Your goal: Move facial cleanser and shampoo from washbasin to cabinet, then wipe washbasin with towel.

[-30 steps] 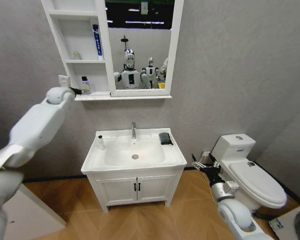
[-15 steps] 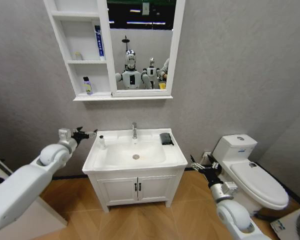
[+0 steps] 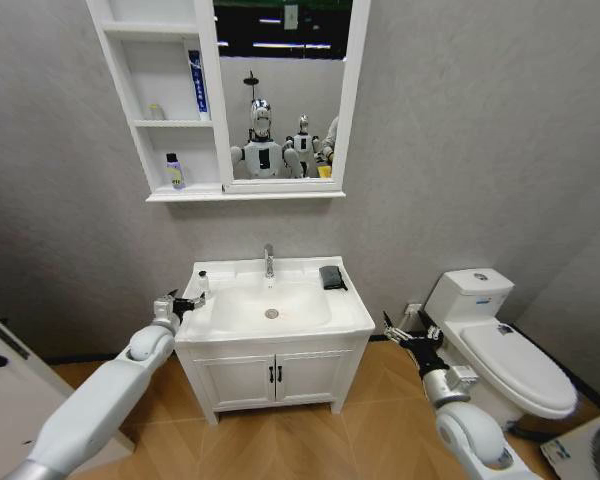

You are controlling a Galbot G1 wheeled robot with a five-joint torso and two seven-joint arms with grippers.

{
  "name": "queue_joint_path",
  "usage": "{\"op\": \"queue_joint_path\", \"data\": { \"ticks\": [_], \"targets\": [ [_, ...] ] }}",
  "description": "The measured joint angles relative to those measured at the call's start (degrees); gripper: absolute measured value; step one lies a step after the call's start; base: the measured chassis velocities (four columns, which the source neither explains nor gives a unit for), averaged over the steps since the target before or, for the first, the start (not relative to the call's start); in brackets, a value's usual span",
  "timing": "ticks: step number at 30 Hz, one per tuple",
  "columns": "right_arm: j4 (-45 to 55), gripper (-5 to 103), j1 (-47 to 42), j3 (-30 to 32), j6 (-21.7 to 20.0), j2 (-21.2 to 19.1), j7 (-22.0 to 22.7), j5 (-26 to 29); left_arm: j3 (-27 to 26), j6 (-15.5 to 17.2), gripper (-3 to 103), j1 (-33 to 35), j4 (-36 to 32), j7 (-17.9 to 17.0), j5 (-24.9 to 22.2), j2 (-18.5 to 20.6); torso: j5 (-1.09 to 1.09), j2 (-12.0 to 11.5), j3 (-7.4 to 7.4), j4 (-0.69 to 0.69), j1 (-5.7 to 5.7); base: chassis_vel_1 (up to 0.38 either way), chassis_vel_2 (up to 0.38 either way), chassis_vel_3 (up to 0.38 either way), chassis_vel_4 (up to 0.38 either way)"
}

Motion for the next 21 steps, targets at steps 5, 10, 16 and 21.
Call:
{"op": "queue_joint_path", "data": {
  "ticks": [5,10,16,21],
  "targets": [
    [-0.53,100,0.38,0.12,0.02,-0.56,0.19,0.31,1.31,-1.25,100,-4.49,7.71,0.89,1.56,-4.68,0.00,0.00,0.00,0.00,0.00,0.000,0.000,0.000,0.000],
    [-1.07,100,0.72,0.18,0.01,-1.02,0.29,0.56,2.19,-2.84,100,-9.42,15.40,2.36,3.63,-8.61,0.01,0.00,0.00,0.00,0.00,0.000,0.000,0.000,0.000],
    [-1.50,100,0.67,0.28,0.04,-0.99,0.33,0.59,2.14,-5.85,100,-14.12,22.90,4.78,6.57,-11.99,0.00,0.00,0.00,0.00,0.00,0.000,0.000,0.000,0.000],
    [-1.86,100,0.42,0.44,0.28,-0.88,0.33,0.57,1.62,-6.74,100,-17.59,27.85,4.72,8.96,-14.25,-0.01,0.00,0.00,-0.01,0.00,0.000,0.000,0.000,0.000]
  ]
}}
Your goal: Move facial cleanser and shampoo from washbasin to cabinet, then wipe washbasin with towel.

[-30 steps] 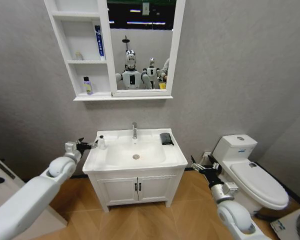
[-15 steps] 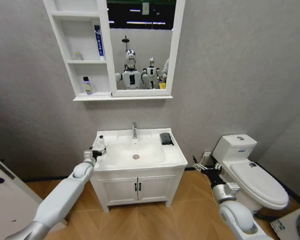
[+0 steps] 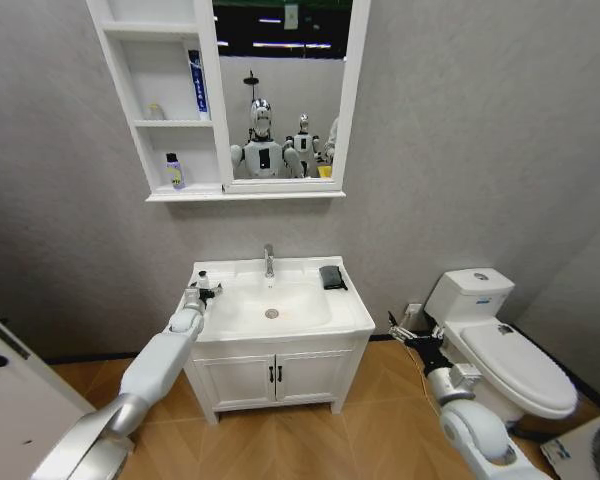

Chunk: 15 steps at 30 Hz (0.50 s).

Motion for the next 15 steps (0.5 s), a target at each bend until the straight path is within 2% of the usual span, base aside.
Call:
{"op": "queue_joint_path", "data": {
  "ticks": [3,5,6,7,8,10,12,13,15],
  "targets": [
    [-0.05,100,-0.03,0.00,0.03,0.12,0.00,-0.01,-0.39,0.00,96,-0.13,0.26,-1.47,0.18,-0.44,0.00,0.00,0.00,0.01,0.00,0.000,0.000,0.000,0.000],
    [-0.13,100,0.06,-0.14,0.04,0.14,0.00,-0.02,-0.53,-0.01,86,0.11,0.13,-1.92,0.16,-0.50,0.00,0.00,0.00,0.01,0.00,0.000,0.000,0.000,0.000],
    [-0.13,100,0.06,-0.14,0.04,0.14,0.00,-0.02,-0.53,-0.01,86,0.11,0.13,-1.92,0.16,-0.50,0.00,0.00,0.00,0.01,0.00,0.000,0.000,0.000,0.000],
    [-0.16,100,0.18,-0.23,0.04,0.14,0.00,-0.03,-0.53,-0.04,80,0.31,-0.07,-1.94,0.16,-0.50,0.00,0.00,0.00,0.02,0.00,0.000,0.000,0.000,0.000],
    [-0.16,100,0.42,-0.37,0.04,0.05,0.00,-0.03,-0.55,-0.05,70,0.58,-0.69,-2.08,0.08,-0.47,-0.01,0.00,-0.01,0.02,0.00,0.000,0.000,0.000,0.000],
    [-0.16,100,0.50,-0.41,0.04,0.00,0.00,-0.03,-0.55,-0.05,70,0.66,-0.93,-2.11,0.02,-0.42,0.00,0.00,-0.01,0.02,0.00,0.000,0.000,0.000,0.000],
    [-0.14,100,0.54,-0.41,0.03,-0.10,0.01,-0.01,-0.54,-0.05,58,0.72,-1.26,-2.17,-0.09,-0.30,0.00,0.00,-0.01,0.01,0.00,0.000,0.000,0.000,0.000],
    [-0.14,100,0.54,-0.41,0.03,-0.10,0.01,-0.01,-0.54,-0.05,58,0.72,-1.26,-2.17,-0.09,-0.30,0.00,0.00,-0.01,0.01,0.00,0.000,0.000,0.000,0.000],
    [-0.09,100,0.46,-0.38,0.03,-0.09,0.04,-0.01,-0.54,-0.05,46,0.71,-1.29,-2.19,-0.11,-0.24,-0.01,0.00,-0.01,0.02,0.00,0.000,0.000,0.000,0.000]
  ]
}}
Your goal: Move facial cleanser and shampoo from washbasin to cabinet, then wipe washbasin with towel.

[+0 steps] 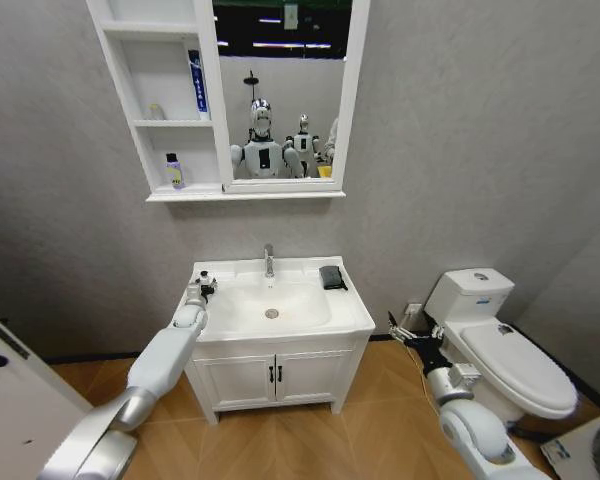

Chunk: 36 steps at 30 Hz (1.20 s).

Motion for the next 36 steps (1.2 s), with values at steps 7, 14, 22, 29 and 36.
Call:
{"op": "queue_joint_path", "data": {
  "ticks": [7,14,22,29,36],
  "targets": [
    [0.15,100,-0.31,0.10,0.08,0.27,0.06,-0.06,0.07,0.03,36,0.55,-1.65,-0.26,0.01,0.79,-0.02,0.00,0.00,-0.01,0.00,0.000,0.000,0.000,0.000],
    [0.35,100,0.11,0.11,0.08,0.34,0.18,-0.02,2.55,2.30,36,-0.18,-14.62,-2.34,-1.95,8.27,-0.01,0.00,0.00,0.00,-0.01,0.000,0.000,0.000,0.000],
    [1.26,100,-0.26,-0.36,0.07,1.29,0.14,-0.42,5.50,12.72,36,-4.74,-36.86,-7.06,-15.82,24.02,0.00,0.00,0.00,0.00,-0.01,0.000,0.000,0.000,0.000],
    [2.54,100,-0.70,-0.57,0.06,1.61,-0.11,-0.62,7.13,28.67,36,-15.99,-50.68,-10.81,-36.32,35.40,0.01,0.01,-0.01,0.01,-0.02,0.000,0.000,0.000,0.000],
    [4.02,100,-0.72,-0.71,0.06,1.84,-0.22,-0.64,19.61,35.57,36,-36.42,-43.46,-13.66,-52.44,33.34,0.01,0.01,-0.01,0.00,-0.02,0.000,0.000,0.000,0.000]
  ]
}}
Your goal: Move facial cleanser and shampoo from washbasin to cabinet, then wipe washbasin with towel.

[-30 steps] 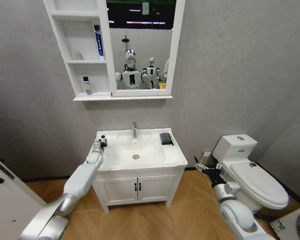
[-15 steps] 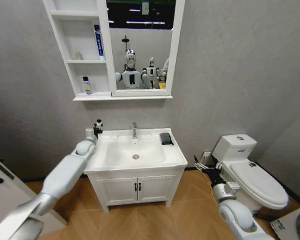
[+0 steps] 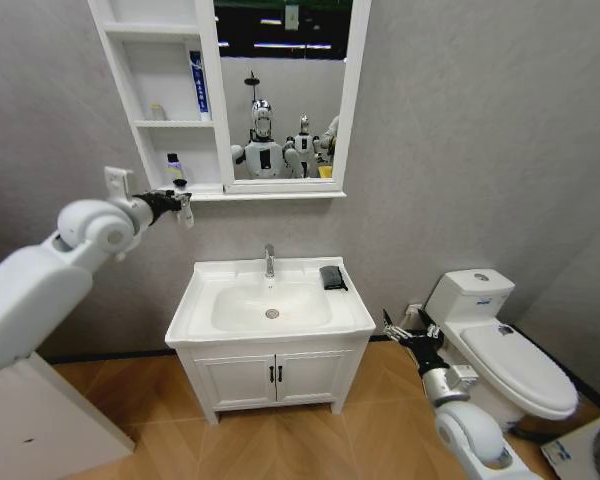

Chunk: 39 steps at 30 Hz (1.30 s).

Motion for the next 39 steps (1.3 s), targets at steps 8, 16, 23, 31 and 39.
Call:
{"op": "queue_joint_path", "data": {
  "ticks": [8,16,23,31,39],
  "targets": [
    [0.69,100,-1.59,1.19,1.08,1.54,-0.83,-0.27,10.78,-0.81,36,-13.33,18.58,-1.25,-3.65,-11.63,0.00,-0.01,0.01,-0.02,0.02,0.000,0.000,0.000,0.000],
    [1.25,100,-4.07,2.44,2.76,3.17,-1.71,-0.50,11.90,-3.80,36,-15.65,33.00,-3.20,1.75,-21.51,0.01,-0.01,0.01,-0.01,0.02,0.000,0.000,0.000,0.000],
    [1.22,100,-3.95,2.45,2.94,3.21,-1.78,-0.50,12.31,-4.79,36,-18.95,41.13,-2.92,5.57,-25.39,0.00,-0.01,0.01,0.00,0.02,0.000,0.000,0.000,0.000],
    [0.89,100,-3.92,2.47,3.23,2.79,-1.78,-0.50,12.51,-6.77,36,-21.60,51.57,1.35,8.81,-29.35,-0.02,-0.01,0.01,0.00,0.02,0.000,0.000,0.000,0.000],
    [0.57,100,-4.47,2.95,3.73,2.51,-1.77,-0.48,11.77,-8.13,36,-22.84,57.75,4.46,11.94,-32.15,-0.01,-0.01,0.01,0.00,0.02,0.000,0.000,0.000,0.000]
  ]
}}
